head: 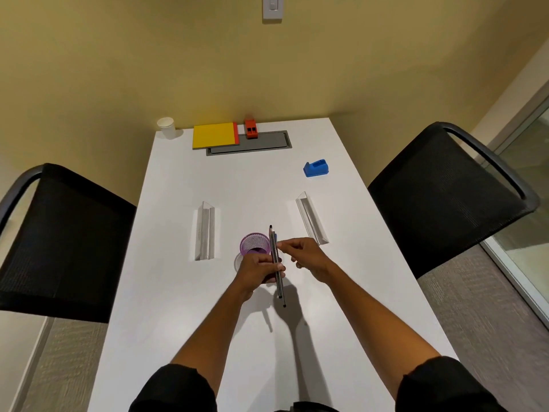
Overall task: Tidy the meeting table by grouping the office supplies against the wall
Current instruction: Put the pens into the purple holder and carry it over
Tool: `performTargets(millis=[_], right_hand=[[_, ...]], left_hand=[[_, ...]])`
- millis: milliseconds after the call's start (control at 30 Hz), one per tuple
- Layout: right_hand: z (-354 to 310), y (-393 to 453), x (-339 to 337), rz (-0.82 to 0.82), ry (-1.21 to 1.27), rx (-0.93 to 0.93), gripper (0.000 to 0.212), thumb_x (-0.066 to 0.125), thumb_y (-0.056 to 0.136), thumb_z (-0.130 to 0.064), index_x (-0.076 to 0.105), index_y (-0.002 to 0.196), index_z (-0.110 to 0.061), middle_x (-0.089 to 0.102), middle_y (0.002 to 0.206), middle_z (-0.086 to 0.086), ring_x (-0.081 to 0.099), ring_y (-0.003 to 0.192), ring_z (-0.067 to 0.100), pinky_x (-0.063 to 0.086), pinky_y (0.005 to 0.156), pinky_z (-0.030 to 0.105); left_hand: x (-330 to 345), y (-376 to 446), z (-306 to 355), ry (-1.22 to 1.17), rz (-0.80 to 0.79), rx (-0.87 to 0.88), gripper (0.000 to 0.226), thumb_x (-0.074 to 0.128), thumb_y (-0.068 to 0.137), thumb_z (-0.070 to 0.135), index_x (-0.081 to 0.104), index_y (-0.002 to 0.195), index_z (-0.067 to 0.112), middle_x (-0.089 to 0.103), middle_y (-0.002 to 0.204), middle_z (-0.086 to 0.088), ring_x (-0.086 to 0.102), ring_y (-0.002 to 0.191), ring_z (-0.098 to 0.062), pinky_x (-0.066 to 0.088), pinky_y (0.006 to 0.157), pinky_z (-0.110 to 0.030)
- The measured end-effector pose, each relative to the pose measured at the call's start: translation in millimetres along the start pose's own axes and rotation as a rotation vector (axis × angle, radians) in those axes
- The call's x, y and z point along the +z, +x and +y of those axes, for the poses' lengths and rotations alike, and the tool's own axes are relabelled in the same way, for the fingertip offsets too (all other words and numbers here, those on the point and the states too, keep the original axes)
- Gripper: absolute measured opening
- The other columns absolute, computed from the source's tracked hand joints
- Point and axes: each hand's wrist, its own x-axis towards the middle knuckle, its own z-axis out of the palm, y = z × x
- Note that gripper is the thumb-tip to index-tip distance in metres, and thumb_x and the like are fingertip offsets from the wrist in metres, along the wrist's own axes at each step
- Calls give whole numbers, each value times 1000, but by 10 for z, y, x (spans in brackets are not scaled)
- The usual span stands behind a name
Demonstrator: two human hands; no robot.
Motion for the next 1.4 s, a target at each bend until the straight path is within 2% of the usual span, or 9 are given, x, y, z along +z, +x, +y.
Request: performTargets(millis=[200,333,500,700,800,900,1233,1333,1400], right_hand=[[-55,87,-64,-142,-53,-30,20,76,82,-25,74,81,-5,62,72,7,52,65,12,41,57,24],[-122,148,-67,-157,-50,-64,15,72,86,-16,70,78,-3,67,80,14,61,71,15,50,63,24],[-270,374,-41,73,26,-126,13,71,87,-12,70,79,-2,68,79,13,62,72,19,53,69,30],[-296,685,74,235,28,-156,8,72,85,-13,72,88,-6,71,84,15,62,75,20,56,81,44],[-256,785,169,251,7,-143,4,72,85,-15,73,88,-12,73,84,12,64,75,19,58,86,47],[-187,864,263,262,-17,-108,5,72,85,-15,74,89,-13,73,87,12,65,80,21,56,89,50],[15,996,362,233,-238,-23,12,73,84,-22,74,86,-10,71,79,3,66,77,19,54,87,42],[42,1043,338,224,-147,2,6,76,81,-24,73,85,-20,74,87,2,69,88,17,54,93,42],[78,1075,302,250,-109,19,23,72,84,-37,73,96,-17,74,97,2,69,96,17,55,94,40]], left_hand=[[-37,47,71,268,-30,69,21,73,78,-1,67,93,-16,69,91,-32,70,78,-32,60,73,-33],[-58,72,88,269,21,115,19,75,78,2,71,93,-9,70,84,-23,70,72,-21,60,73,-32],[-169,107,148,401,392,274,27,67,89,24,70,112,13,73,108,-6,67,101,-18,53,93,-31],[-534,113,-35,893,374,252,66,48,96,45,27,150,13,24,159,-7,18,148,-24,19,121,-42],[-652,123,-171,1158,360,212,76,37,95,57,7,154,19,-2,163,-4,-5,151,-23,1,120,-48],[-708,136,-268,1295,384,177,81,30,93,63,-1,154,20,-11,162,-5,-12,150,-24,-3,120,-49],[-753,259,-342,1286,362,88,81,30,93,63,-5,153,21,-18,161,-5,-16,149,-25,-2,119,-50],[-740,298,-343,1252,333,75,80,31,94,61,-6,153,22,-19,161,-4,-17,149,-24,-4,119,-51],[-724,325,-340,1231,313,72,78,31,95,58,-6,153,21,-19,160,-4,-17,149,-24,-4,119,-50]])
